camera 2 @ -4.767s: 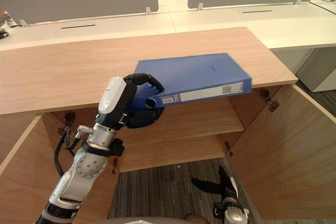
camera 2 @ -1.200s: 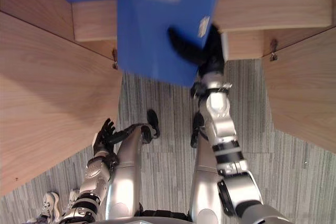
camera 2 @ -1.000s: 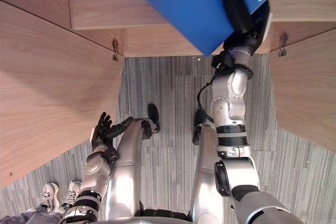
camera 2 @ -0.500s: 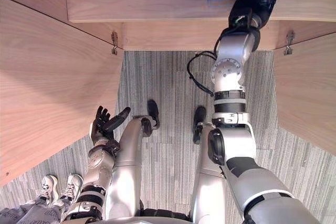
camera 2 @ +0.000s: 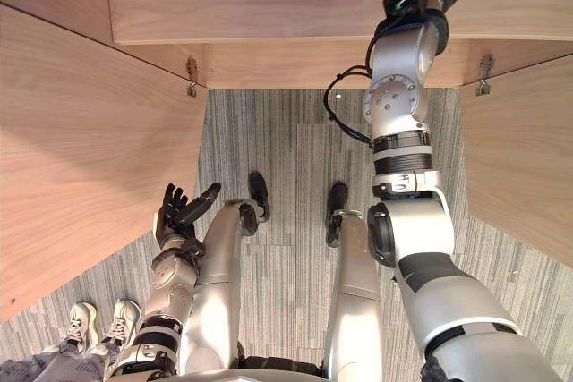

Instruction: Walk over to the cabinet, pick up the folder, carry it to the office cabinet, place the folder inside the office cabinet, then close the office cabinet door

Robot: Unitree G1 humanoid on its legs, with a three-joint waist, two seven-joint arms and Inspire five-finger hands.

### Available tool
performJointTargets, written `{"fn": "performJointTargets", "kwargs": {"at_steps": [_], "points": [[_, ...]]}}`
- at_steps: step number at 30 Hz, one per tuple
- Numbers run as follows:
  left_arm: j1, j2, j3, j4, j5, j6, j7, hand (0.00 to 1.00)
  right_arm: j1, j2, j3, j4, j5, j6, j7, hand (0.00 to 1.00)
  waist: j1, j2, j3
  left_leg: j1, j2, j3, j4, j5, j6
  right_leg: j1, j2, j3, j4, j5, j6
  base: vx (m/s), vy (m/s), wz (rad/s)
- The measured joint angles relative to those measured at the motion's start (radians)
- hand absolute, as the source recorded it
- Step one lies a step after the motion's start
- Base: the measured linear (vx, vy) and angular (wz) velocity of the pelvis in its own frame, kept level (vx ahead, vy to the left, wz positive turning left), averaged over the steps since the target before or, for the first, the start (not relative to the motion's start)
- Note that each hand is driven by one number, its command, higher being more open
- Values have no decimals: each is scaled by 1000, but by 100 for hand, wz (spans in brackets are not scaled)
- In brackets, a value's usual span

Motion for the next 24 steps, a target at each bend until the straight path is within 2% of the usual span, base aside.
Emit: {"fn": "performJointTargets", "kwargs": {"at_steps": [3,4,8,13,19,24], "points": [[1,2,-18,31,-1,-8,-16,100,48,-87,114,3,-100,40,81,100,-9,-1,-1,45,0,12,-26,0,1,44,0,3,-32,7,1,3,-6,-7],[2,4,-22,34,-1,-8,-20,100,59,-106,136,2,-126,46,99,0,-11,-4,-3,51,0,13,-31,0,1,50,0,2,-39,9,1,0,0,0],[6,27,-40,56,-1,-20,-51,100,134,-214,248,-5,-353,71,219,0,-23,-22,-12,67,0,16,-50,1,1,69,0,-2,-63,10,1,0,0,0],[6,42,-47,79,-1,-28,-79,100,196,-272,315,26,-517,107,293,0,-30,-23,-13,80,1,25,-59,1,1,81,-4,-8,-66,10,1,13,-9,1],[5,58,-59,97,-1,-35,-90,100,197,-280,327,61,-547,113,332,0,-28,-25,-14,80,3,25,-57,0,1,81,-4,-12,-65,10,1,-35,-30,0],[1,60,-57,108,-4,-35,-99,100,189,-258,341,72,-537,115,324,0,-25,-25,-14,78,5,30,-58,0,1,76,-4,-11,-70,11,1,-26,-16,-1]]}}
